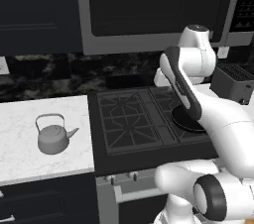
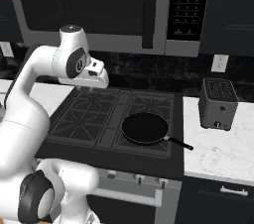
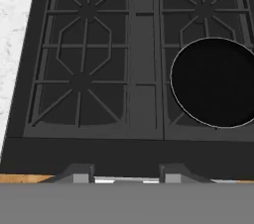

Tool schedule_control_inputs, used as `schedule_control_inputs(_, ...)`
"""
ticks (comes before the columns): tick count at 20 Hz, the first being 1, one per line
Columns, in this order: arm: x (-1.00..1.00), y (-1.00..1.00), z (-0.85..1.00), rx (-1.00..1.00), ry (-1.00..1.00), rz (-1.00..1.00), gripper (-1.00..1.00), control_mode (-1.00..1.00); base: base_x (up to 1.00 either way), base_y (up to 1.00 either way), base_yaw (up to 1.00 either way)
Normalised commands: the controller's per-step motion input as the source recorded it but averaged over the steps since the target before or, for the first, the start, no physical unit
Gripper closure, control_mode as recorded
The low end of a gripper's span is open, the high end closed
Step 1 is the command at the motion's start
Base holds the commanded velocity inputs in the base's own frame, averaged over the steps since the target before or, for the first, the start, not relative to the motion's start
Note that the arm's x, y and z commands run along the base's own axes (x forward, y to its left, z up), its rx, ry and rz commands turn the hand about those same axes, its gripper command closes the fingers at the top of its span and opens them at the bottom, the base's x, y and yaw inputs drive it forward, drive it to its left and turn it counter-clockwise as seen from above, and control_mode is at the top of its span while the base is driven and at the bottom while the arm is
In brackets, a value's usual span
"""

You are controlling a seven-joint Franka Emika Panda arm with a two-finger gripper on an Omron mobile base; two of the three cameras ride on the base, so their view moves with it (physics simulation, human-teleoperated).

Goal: Pick the kettle from the counter and place it on a stove burner. Then turn the burner on.

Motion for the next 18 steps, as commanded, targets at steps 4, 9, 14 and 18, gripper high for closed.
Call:
schedule_control_inputs(4, -0.23, 0.12, 0.0, -0.01, -0.07, 0.0, -1.0, -1.0, 0.0, 0.0, 0.0)
schedule_control_inputs(9, -0.58, 0.46, 0.0, -0.07, -0.13, 0.0, -1.0, -1.0, 0.0, 0.0, 0.0)
schedule_control_inputs(14, -0.81, 0.7, 0.0, -0.08, -0.13, 0.01, -1.0, -1.0, 0.0, 0.0, 0.0)
schedule_control_inputs(18, -0.93, 0.99, 0.0, -0.12, -0.14, 0.11, -1.0, -1.0, 0.0, 0.0, 0.0)
